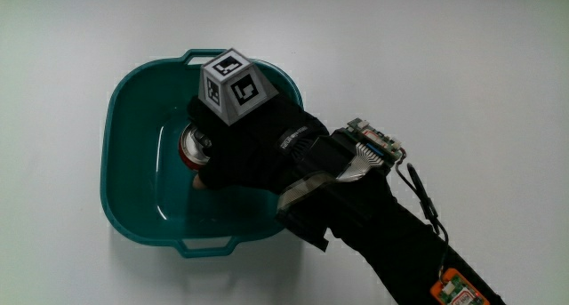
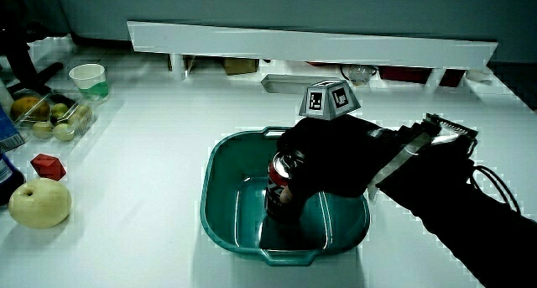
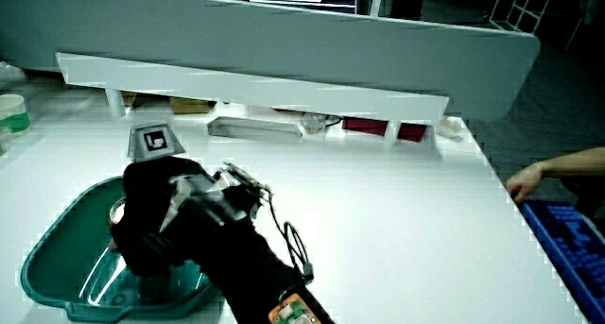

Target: Place cola into plate

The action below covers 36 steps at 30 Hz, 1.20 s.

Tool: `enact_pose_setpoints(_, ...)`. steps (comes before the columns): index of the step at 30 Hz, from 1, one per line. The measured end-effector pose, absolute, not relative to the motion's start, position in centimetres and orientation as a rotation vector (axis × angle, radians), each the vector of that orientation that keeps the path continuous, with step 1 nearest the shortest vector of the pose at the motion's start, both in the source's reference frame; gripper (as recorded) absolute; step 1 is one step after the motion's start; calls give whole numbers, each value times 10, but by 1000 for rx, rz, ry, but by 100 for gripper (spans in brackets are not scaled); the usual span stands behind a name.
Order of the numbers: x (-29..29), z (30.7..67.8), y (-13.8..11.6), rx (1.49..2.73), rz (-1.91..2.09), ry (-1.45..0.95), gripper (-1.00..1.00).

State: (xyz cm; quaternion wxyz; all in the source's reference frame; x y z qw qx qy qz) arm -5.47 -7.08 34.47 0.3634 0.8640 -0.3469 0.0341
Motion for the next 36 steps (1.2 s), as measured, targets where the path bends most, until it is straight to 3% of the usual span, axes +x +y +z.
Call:
enact_pose_setpoints(21, -57, 375, -69, 2062, 68, -816, 0)
enact_pose_setpoints(31, -44, 382, -68, 1961, 140, -789, -53)
enact_pose_setpoints(35, -27, 372, -66, 1841, 257, -848, -74)
enact_pose_setpoints(36, -21, 369, -66, 1913, 300, -830, -79)
